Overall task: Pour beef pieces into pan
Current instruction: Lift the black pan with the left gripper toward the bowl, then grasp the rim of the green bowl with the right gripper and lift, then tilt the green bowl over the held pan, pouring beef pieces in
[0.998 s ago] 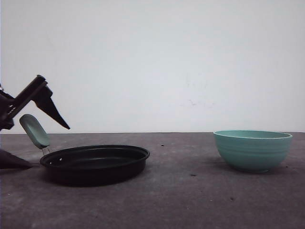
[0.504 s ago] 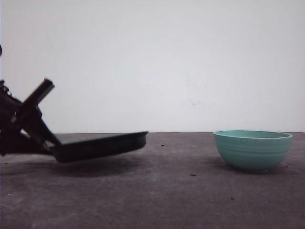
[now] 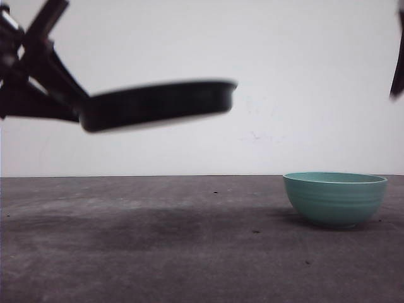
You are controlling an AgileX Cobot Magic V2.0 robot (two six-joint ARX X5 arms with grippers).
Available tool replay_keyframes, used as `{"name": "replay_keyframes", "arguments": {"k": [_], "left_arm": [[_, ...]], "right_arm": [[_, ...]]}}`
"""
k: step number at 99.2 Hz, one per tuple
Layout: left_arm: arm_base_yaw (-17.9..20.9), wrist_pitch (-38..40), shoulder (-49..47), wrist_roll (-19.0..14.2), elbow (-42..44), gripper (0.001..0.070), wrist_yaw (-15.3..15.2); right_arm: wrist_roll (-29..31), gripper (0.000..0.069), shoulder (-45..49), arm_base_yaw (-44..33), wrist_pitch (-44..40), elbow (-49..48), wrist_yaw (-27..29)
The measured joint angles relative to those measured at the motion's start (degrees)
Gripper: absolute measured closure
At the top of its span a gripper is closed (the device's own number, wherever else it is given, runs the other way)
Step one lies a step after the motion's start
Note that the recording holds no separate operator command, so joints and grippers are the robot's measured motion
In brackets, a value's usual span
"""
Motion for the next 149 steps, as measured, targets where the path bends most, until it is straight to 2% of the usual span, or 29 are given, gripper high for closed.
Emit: {"name": "replay_keyframes", "arguments": {"k": [15, 39, 47, 63, 88, 99, 119, 133, 149], "left_arm": [[-2.2, -1.4, -3.4, -0.2, 0.0, 0.0663, 0.0], [-4.1, -4.3, -4.8, -0.3, 0.0, 0.0663, 0.0], [-4.4, -4.6, -4.8, -0.3, 0.0, 0.0663, 0.0], [-5.1, -4.6, -4.8, -0.3, 0.0, 0.0663, -0.1], [-5.5, -4.6, -4.8, -0.3, 0.0, 0.0663, -1.1], [-5.5, -5.3, -4.8, -0.3, 0.1, 0.0663, -1.1], [-5.5, -9.8, -4.8, -0.3, 0.1, 0.0663, -1.2], [-5.5, -12.1, -4.8, -0.2, 0.1, 0.0663, -1.4], [-5.7, -15.2, -4.3, -0.2, 1.6, 0.0663, -2.6]], "right_arm": [[1.0, 0.0365, 10.0, 0.1, 9.3, 0.3, -2.1], [3.4, 0.0378, 20.3, 0.1, 14.2, 0.3, -3.1], [4.0, 0.0423, 22.4, 0.1, 15.1, 0.3, -3.1], [5.1, 0.0555, 24.1, 0.1, 17.3, 0.3, -3.4], [7.5, 0.0594, 26.9, 0.1, 18.5, 0.3, -4.5], [8.1, 0.0666, 28.6, 0.2, 18.1, 0.3, -4.7], [8.3, 0.0675, 26.3, 0.3, 18.2, 0.3, -4.4], [8.5, 0.0675, 18.9, 1.9, 18.5, 1.8, -4.0], [8.6, 0.0675, 8.5, 8.5, 19.4, 5.1, -3.8]]}}
